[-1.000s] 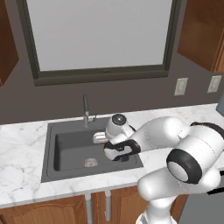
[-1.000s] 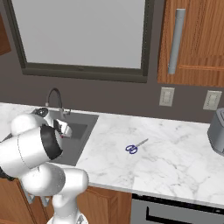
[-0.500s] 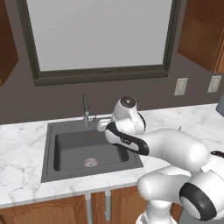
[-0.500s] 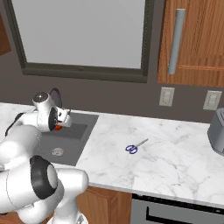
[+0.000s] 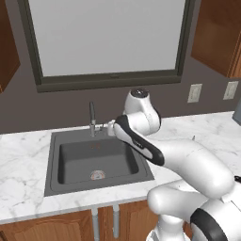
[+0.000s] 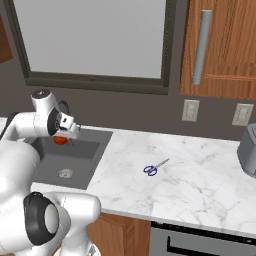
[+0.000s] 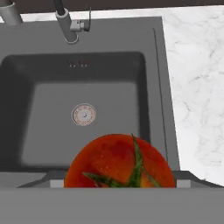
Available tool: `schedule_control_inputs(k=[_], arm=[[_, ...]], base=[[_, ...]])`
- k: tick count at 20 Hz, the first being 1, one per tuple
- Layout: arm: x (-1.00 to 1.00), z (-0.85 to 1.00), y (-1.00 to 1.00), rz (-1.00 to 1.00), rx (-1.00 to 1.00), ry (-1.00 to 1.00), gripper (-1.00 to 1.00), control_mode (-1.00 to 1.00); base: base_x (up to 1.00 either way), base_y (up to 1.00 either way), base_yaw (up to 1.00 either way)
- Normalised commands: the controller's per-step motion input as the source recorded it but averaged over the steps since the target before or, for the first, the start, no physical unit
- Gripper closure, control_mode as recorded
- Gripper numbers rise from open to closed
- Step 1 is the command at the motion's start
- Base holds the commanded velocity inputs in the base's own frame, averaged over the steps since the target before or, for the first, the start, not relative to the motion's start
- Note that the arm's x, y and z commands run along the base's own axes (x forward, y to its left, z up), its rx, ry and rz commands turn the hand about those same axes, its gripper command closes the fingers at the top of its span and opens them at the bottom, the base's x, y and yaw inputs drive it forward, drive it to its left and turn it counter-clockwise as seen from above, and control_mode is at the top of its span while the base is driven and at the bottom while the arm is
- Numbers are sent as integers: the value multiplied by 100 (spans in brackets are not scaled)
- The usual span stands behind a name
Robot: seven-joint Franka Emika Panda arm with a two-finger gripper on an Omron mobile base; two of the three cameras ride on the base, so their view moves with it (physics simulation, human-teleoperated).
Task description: Turn on the sink faucet. Then move the tomato from the counter to the sink. Turn off the sink. Move the vegetable from the sink to the pot next to the stove. Finally move the pot to the rear right burner.
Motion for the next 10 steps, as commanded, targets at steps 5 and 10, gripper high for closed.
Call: schedule_control_inputs(k=[5,10], arm=[[-45,28,-16,0,-2,1,100,-100],[-43,16,-29,0,0,0,100,-100]], base=[[0,0,0],[0,0,0]])
